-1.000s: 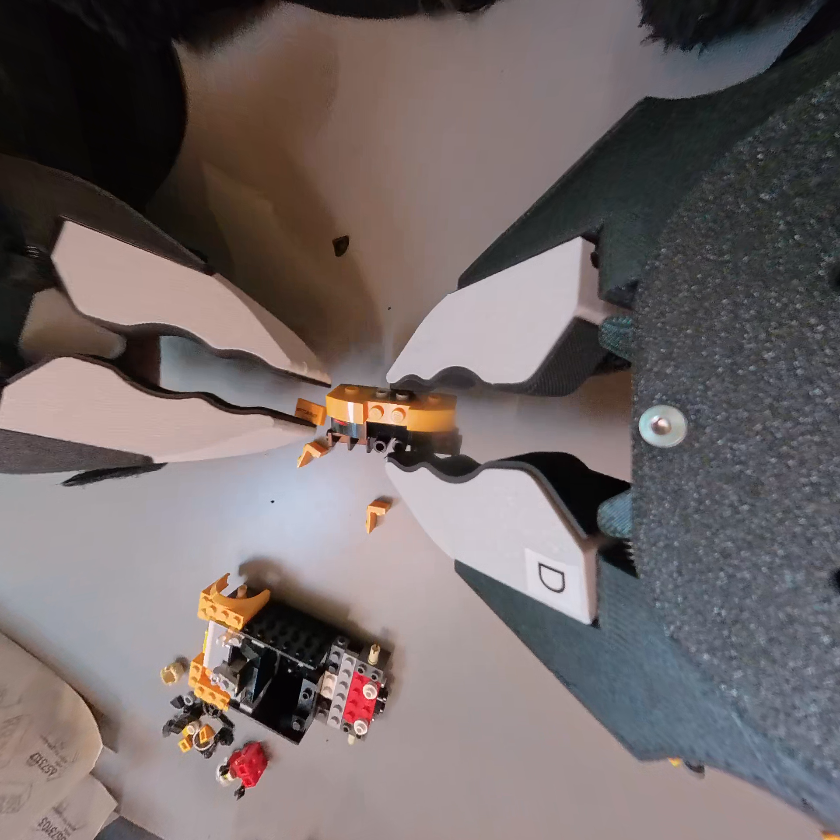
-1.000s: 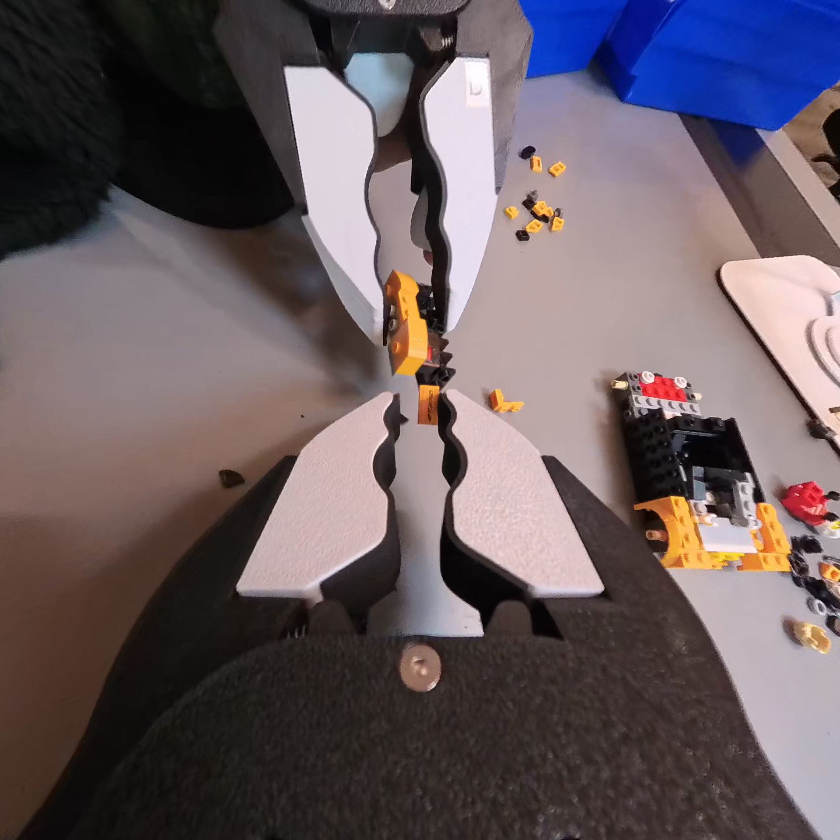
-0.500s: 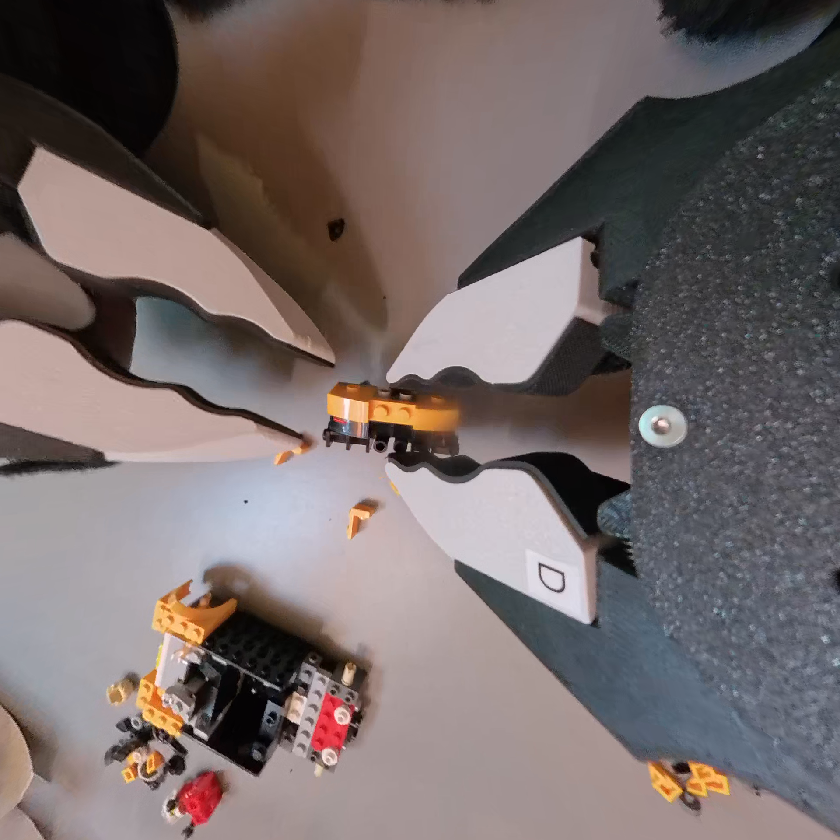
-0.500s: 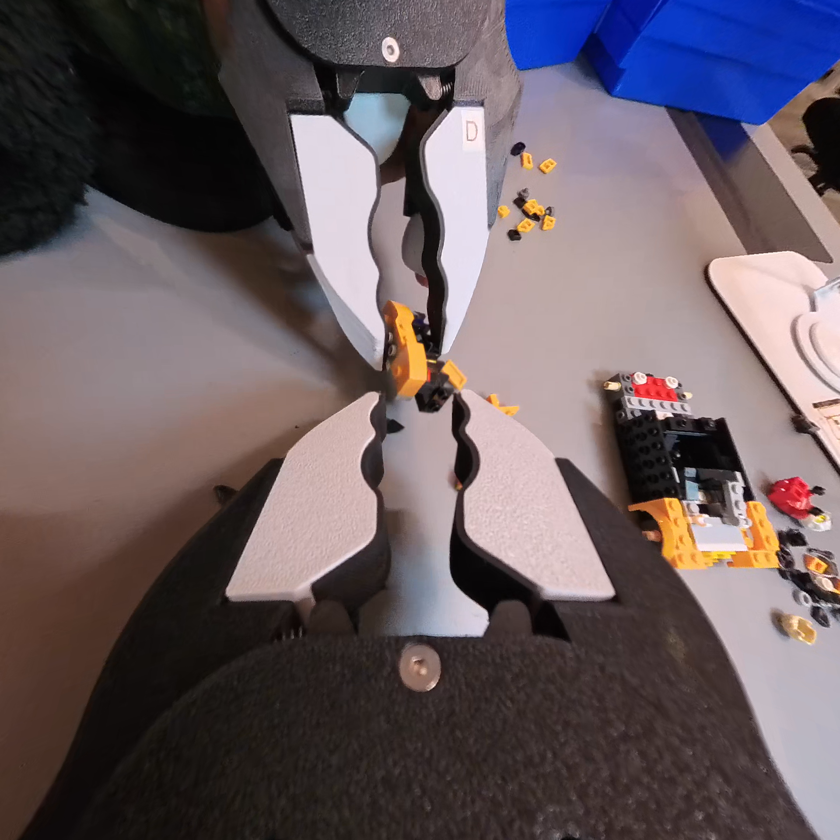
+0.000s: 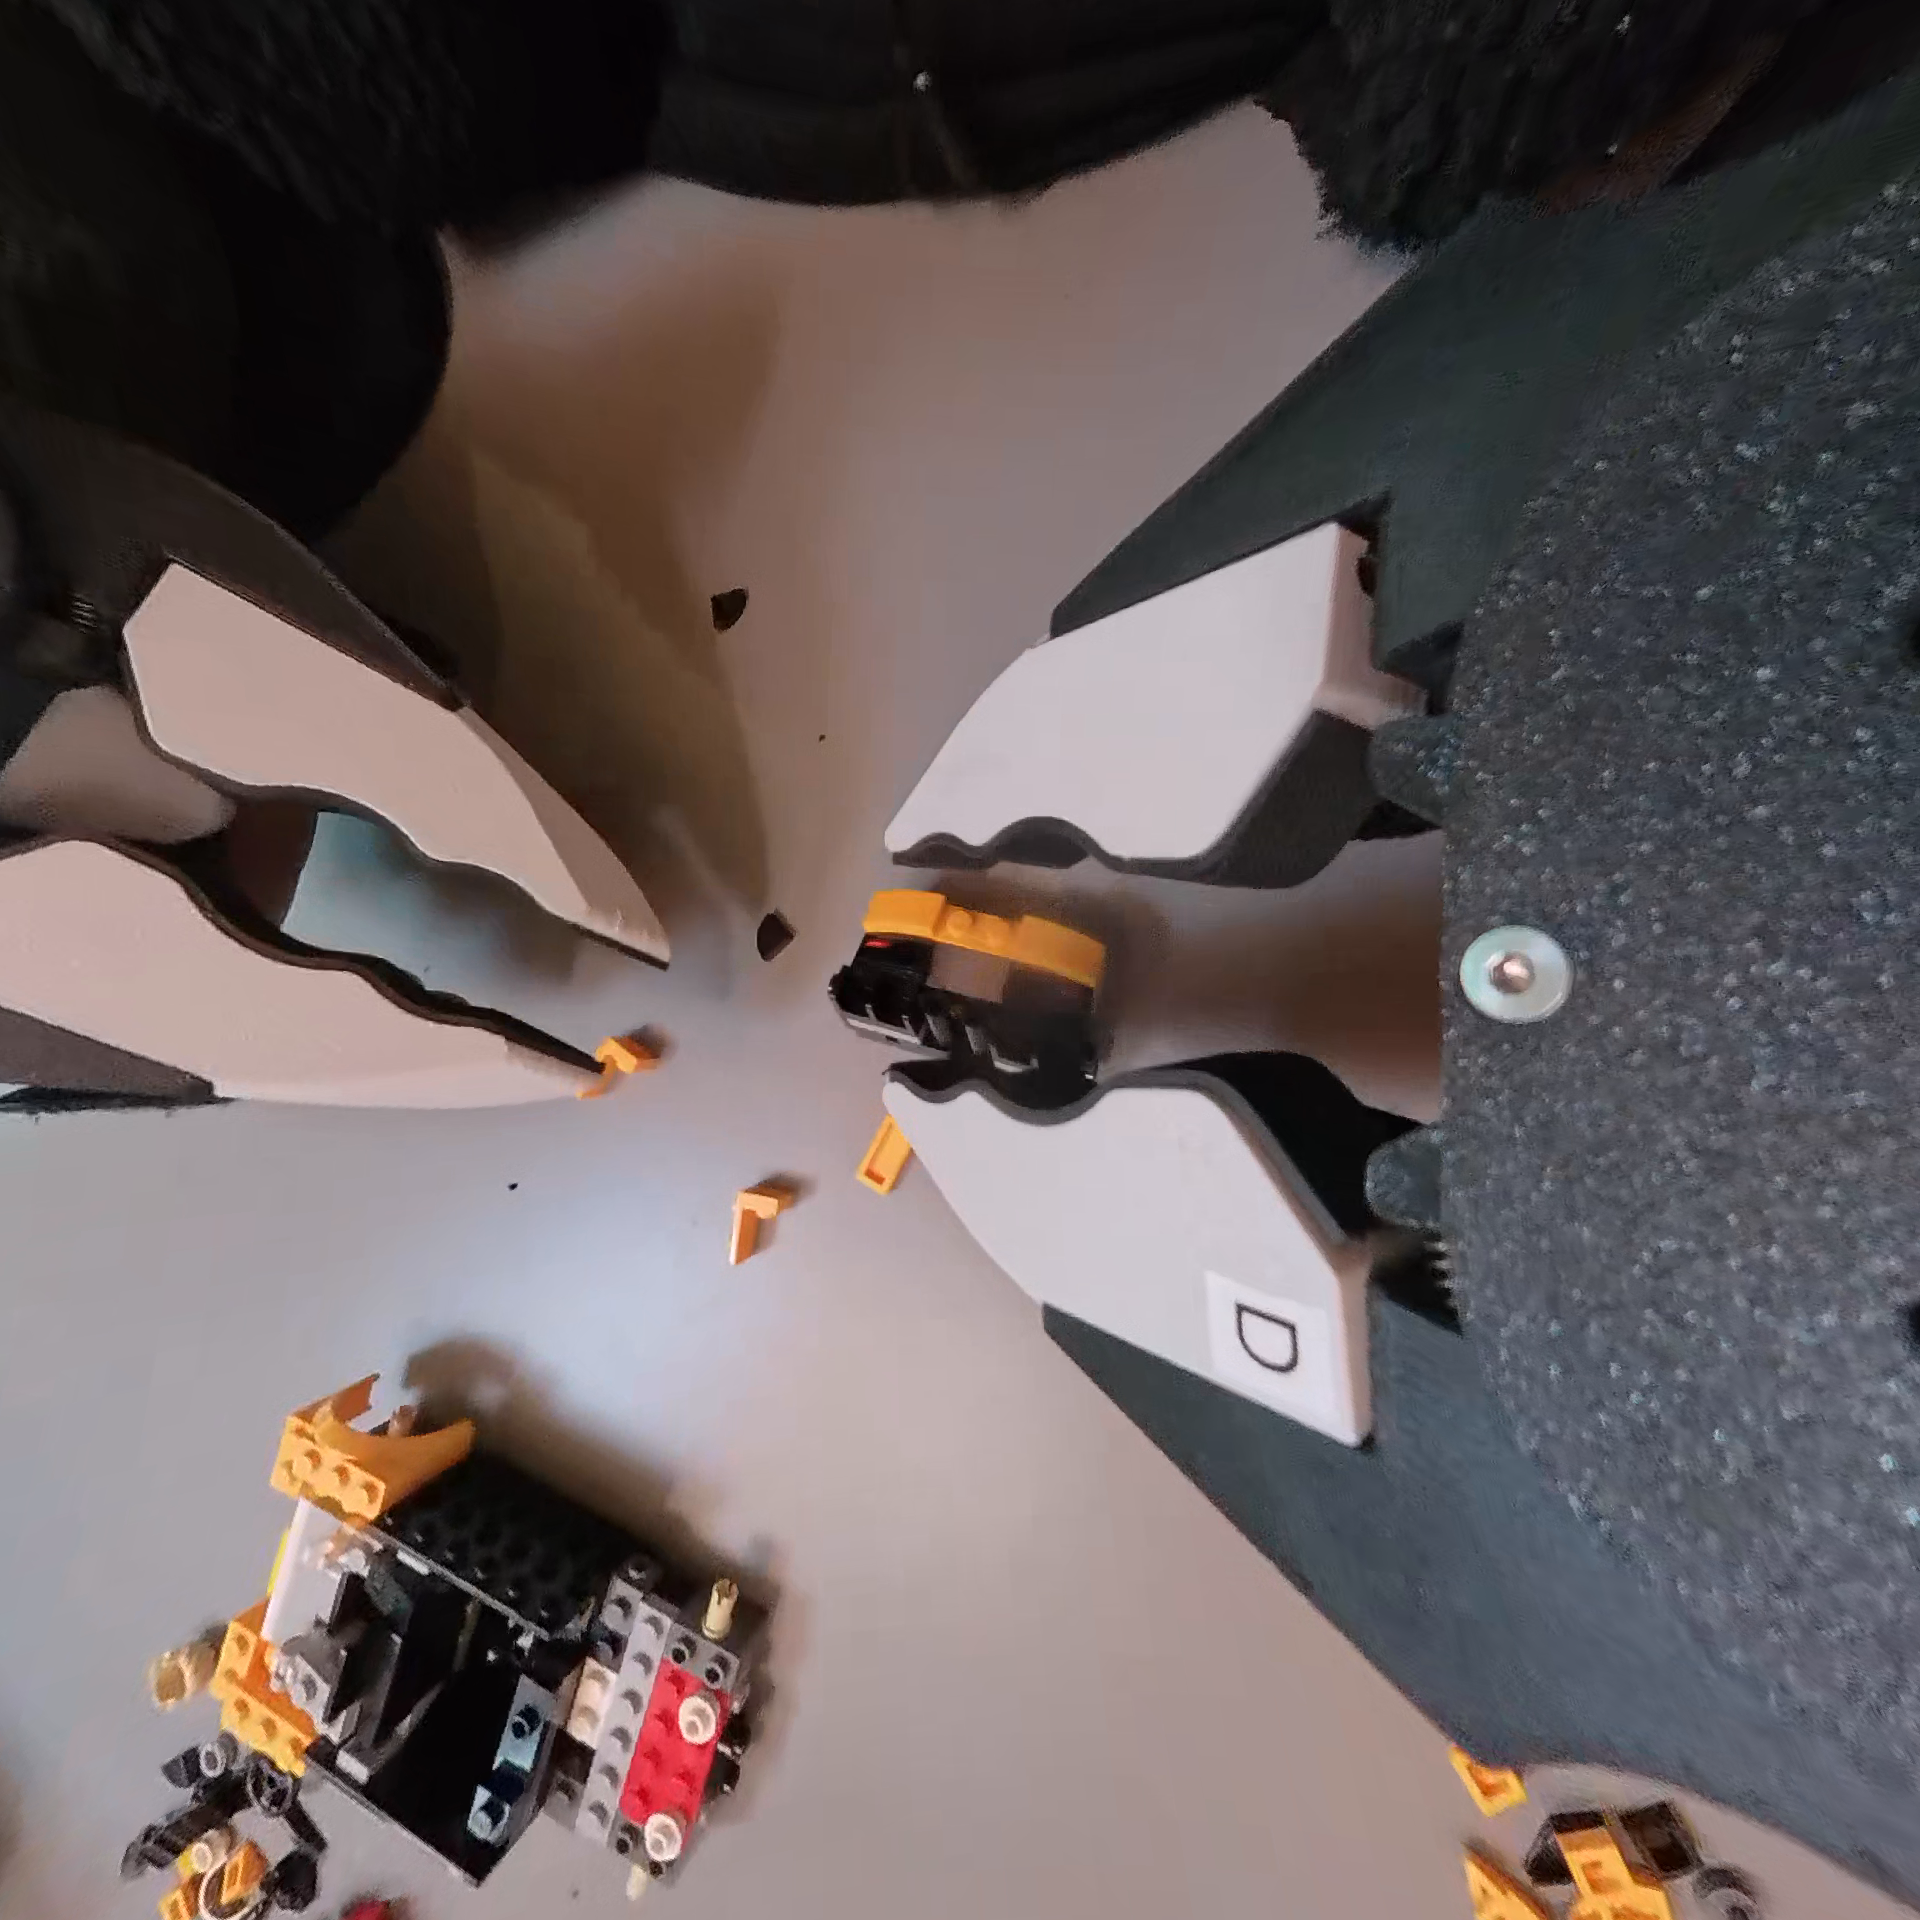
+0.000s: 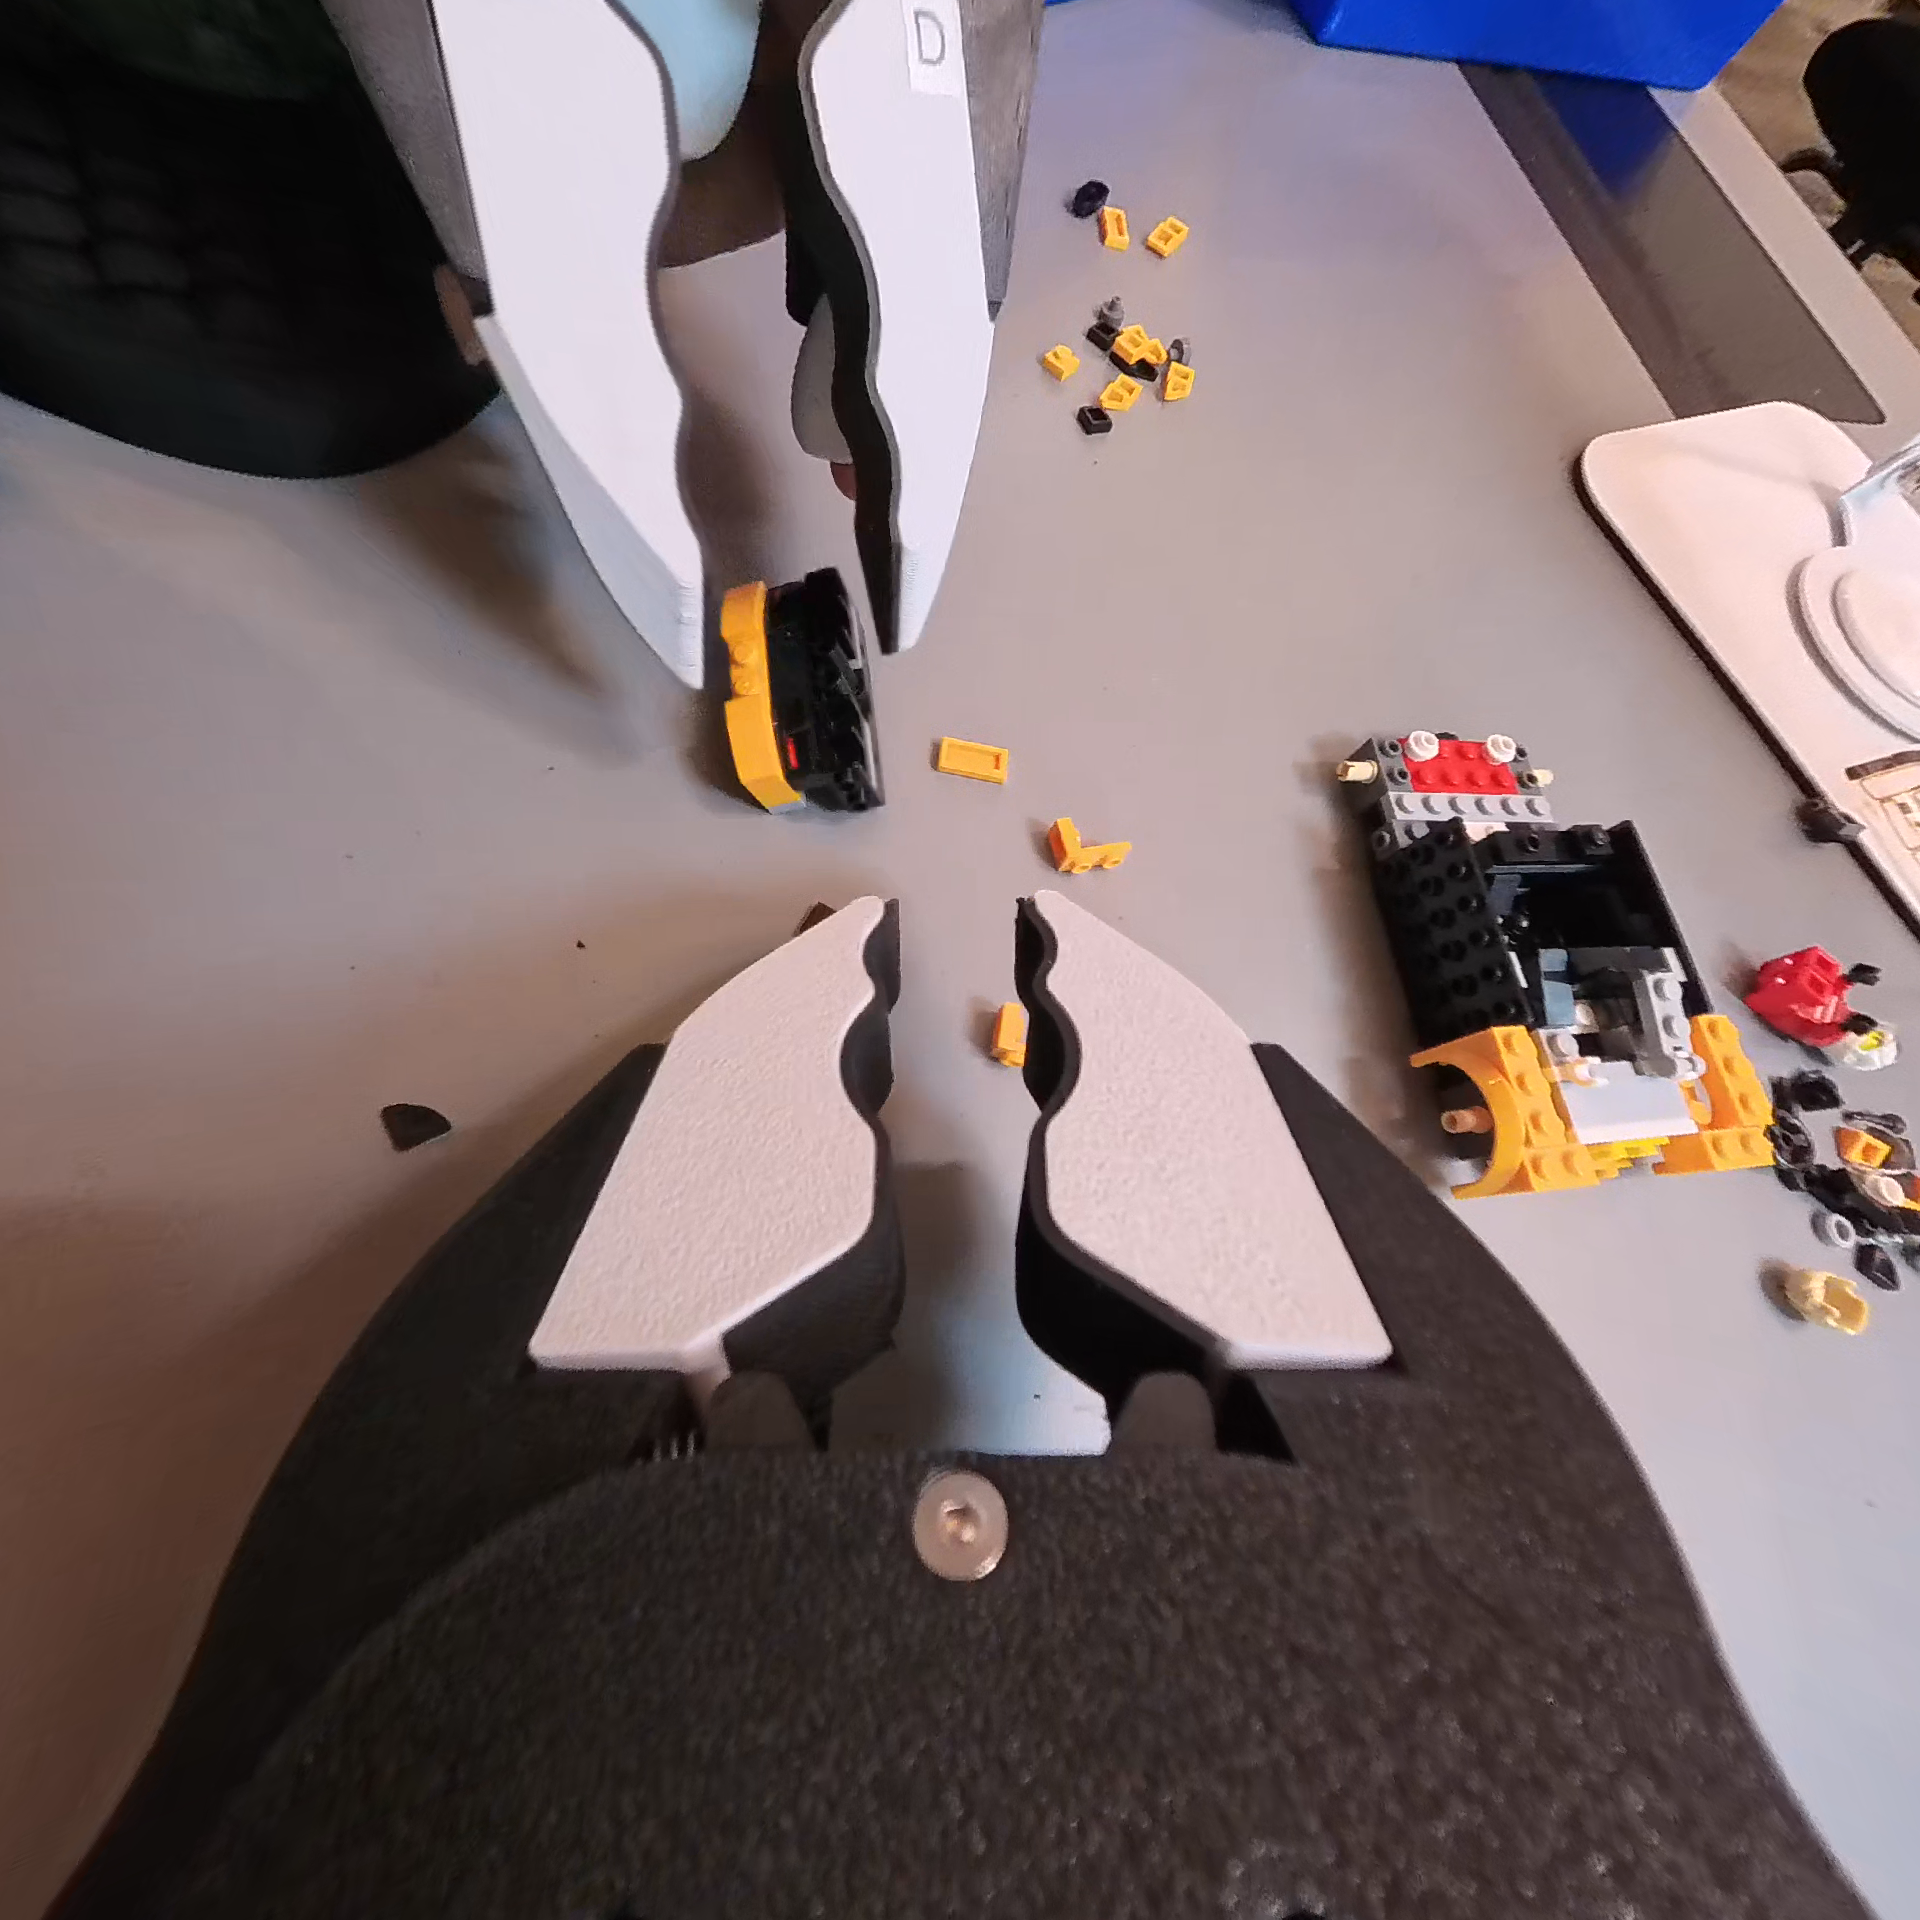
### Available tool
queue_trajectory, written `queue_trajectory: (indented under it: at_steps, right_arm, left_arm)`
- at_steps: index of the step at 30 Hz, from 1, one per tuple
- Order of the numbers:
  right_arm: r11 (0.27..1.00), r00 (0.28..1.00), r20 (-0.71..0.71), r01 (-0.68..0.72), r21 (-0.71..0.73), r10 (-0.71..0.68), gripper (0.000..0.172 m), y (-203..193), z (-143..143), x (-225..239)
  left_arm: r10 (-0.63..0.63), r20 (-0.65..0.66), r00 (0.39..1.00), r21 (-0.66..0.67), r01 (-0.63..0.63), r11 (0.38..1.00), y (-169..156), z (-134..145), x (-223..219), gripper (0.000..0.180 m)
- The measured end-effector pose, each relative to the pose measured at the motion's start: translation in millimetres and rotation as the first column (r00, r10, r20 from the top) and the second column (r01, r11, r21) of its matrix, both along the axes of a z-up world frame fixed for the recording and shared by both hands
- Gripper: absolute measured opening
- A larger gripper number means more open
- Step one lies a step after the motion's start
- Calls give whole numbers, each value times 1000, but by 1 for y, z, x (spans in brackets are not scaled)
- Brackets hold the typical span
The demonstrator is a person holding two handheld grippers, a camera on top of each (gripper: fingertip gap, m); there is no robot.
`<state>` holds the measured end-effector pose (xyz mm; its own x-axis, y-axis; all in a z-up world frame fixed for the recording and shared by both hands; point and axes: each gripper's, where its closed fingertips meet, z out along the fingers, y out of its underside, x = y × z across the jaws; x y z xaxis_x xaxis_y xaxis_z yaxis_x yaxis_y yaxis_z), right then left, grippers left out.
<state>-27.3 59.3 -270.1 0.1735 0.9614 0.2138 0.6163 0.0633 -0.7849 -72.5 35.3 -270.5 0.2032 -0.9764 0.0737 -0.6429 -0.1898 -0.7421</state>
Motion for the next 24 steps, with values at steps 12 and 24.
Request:
queue_trajectory:
  at_steps: [12, 24]
  right_arm:
    - [999, 998, -11, 54, 2, -54, 18, 8, 5, 4]
    - [998, 998, -12, 68, 5, -67, 18, 9, 6, 7]
  left_arm:
    - [273, -101, 957, -181, -288, 940, 43, -22, 1, 18]
    - [229, -183, 956, -41, -240, 970, 44, -28, 2, 8]
